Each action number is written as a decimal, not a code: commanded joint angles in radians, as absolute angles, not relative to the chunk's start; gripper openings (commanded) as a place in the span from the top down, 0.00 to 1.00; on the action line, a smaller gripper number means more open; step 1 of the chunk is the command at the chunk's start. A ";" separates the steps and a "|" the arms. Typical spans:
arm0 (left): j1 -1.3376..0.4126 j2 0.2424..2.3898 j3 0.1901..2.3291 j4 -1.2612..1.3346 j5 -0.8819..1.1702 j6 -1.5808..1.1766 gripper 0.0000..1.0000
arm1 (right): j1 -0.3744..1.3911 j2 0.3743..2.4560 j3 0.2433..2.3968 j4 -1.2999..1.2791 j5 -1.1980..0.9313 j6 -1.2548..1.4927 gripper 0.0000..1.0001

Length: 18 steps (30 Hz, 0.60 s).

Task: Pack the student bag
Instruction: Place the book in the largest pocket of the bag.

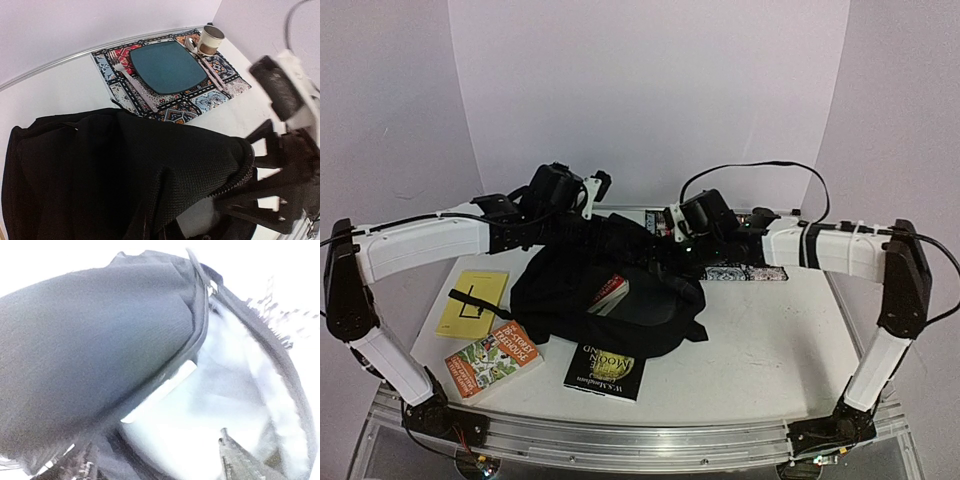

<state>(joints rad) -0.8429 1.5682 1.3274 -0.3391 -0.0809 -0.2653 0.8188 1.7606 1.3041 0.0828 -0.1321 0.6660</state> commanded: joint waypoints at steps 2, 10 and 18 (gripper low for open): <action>-0.756 1.640 1.470 -0.273 -0.080 -0.266 1.00 | 0.817 1.628 1.239 -0.056 -0.036 0.583 0.10; -0.675 1.753 1.639 -0.285 -0.059 -0.237 1.00 | 0.828 1.578 1.155 -0.073 -0.058 0.568 0.05; -0.672 1.733 1.607 -0.297 0.062 -0.256 0.73 | 0.838 1.555 1.083 -0.071 -0.063 0.589 0.04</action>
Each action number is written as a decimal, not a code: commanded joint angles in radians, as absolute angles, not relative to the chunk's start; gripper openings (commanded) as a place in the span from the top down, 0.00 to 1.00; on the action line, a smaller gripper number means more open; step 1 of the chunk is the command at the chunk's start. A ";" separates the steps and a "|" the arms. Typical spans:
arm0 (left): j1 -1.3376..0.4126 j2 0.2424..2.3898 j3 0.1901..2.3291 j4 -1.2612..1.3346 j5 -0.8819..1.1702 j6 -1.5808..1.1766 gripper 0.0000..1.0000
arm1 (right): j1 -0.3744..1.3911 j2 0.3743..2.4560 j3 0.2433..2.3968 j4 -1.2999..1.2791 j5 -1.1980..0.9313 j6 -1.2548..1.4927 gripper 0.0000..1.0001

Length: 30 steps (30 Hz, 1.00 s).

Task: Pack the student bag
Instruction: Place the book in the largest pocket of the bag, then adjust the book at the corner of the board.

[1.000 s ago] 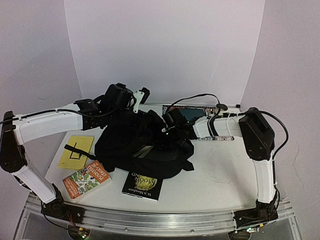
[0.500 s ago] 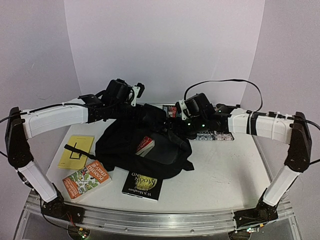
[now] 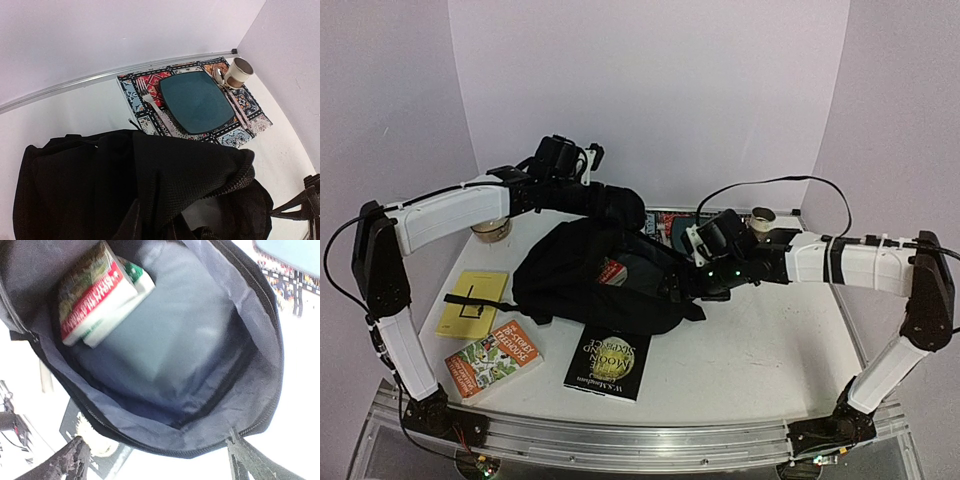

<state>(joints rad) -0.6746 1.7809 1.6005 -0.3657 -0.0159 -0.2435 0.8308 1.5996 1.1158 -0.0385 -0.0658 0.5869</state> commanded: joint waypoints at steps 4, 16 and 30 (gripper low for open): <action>-0.672 1.651 1.476 -0.298 0.123 -0.327 0.52 | 0.839 1.533 1.049 -0.072 -0.069 0.599 0.04; -0.743 1.307 1.085 -0.324 0.156 -0.543 0.18 | 0.864 1.438 0.929 -0.072 -0.057 0.648 0.02; -0.938 1.314 0.780 -0.310 0.103 -0.795 0.09 | 0.992 1.493 0.859 0.069 -0.049 0.768 0.04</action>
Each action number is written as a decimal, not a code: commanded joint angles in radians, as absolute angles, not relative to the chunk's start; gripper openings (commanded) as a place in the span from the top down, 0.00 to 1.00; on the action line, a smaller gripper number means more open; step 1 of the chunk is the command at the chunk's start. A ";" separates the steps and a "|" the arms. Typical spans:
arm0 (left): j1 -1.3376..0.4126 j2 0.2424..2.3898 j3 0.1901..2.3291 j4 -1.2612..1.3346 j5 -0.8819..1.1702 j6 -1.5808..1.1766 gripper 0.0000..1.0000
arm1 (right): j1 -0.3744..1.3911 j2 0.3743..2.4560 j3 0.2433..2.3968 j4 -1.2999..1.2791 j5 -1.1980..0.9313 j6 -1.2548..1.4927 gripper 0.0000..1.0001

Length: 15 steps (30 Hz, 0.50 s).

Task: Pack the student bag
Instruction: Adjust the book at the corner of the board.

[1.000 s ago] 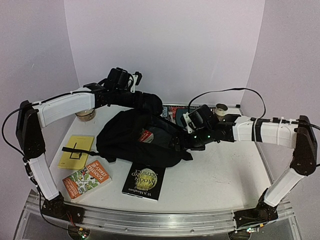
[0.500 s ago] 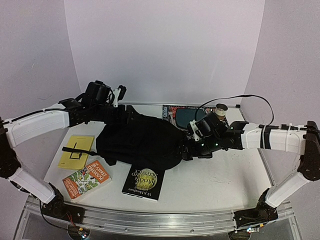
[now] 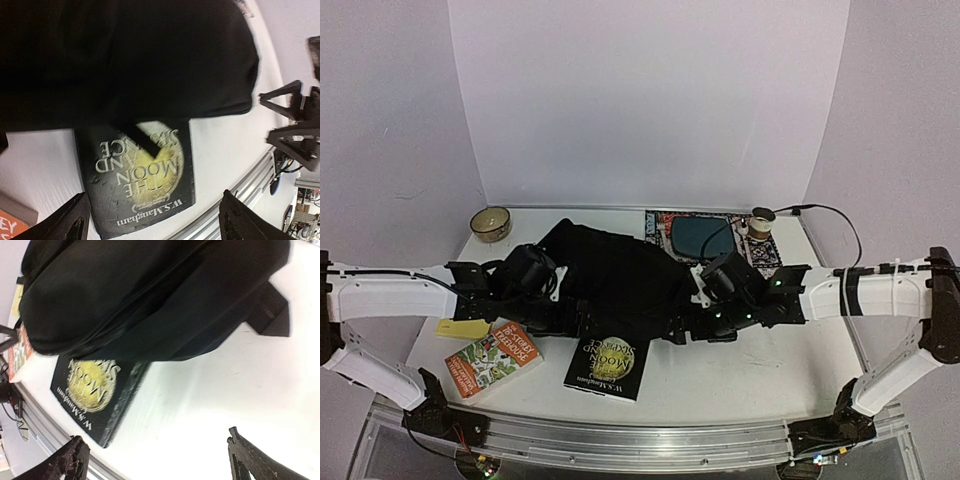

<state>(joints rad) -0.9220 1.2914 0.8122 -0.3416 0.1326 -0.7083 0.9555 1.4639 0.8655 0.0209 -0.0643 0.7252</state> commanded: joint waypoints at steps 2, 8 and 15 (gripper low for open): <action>-0.940 1.339 0.756 -0.281 0.106 -0.808 0.09 | 1.013 1.520 0.864 0.090 -0.049 0.774 0.05; -0.941 1.445 0.732 -0.223 0.094 -0.817 0.10 | 1.052 1.592 0.901 0.111 -0.049 0.777 0.06; -0.944 1.557 0.744 -0.186 0.153 -0.825 0.25 | 1.056 1.617 0.914 0.111 -0.035 0.762 0.06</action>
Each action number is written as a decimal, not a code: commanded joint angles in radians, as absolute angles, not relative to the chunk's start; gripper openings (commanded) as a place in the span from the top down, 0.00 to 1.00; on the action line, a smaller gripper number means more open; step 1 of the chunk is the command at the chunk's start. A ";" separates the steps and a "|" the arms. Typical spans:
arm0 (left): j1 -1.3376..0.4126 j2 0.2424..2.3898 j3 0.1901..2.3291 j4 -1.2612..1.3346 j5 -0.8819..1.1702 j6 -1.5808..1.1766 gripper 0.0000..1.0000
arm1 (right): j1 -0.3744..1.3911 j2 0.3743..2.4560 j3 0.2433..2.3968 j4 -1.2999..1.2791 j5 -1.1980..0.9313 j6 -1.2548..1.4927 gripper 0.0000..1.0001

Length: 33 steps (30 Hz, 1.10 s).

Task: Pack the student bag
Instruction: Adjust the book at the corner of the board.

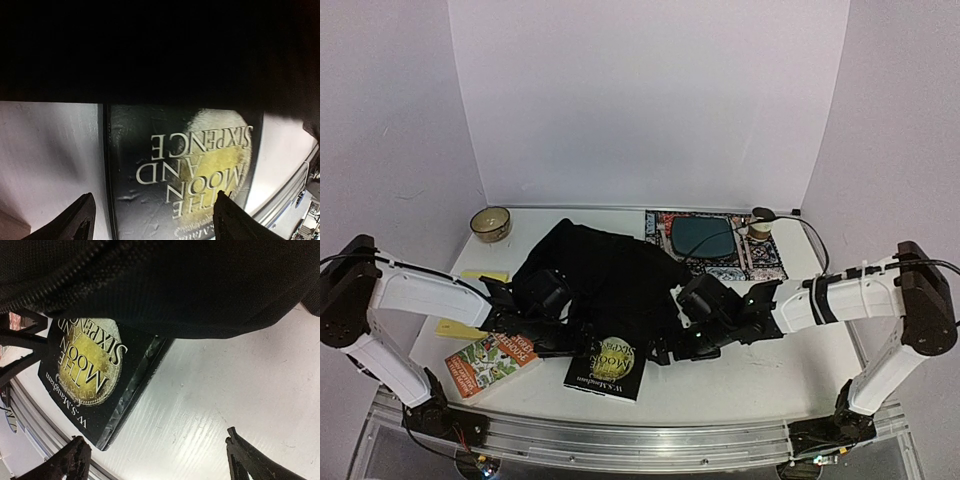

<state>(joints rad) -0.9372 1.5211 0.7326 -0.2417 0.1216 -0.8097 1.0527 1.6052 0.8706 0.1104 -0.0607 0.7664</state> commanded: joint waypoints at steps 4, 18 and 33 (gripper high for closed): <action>-0.991 1.590 0.748 -0.180 0.183 -0.847 0.50 | 1.057 1.626 0.908 0.111 -0.033 0.762 0.06; -1.266 1.576 0.790 -0.179 0.168 -0.980 0.61 | 1.057 1.624 0.901 0.045 -0.001 0.709 0.06; -1.084 1.504 0.651 0.071 0.047 -1.083 0.39 | 1.053 1.708 0.981 -0.028 0.017 0.639 0.11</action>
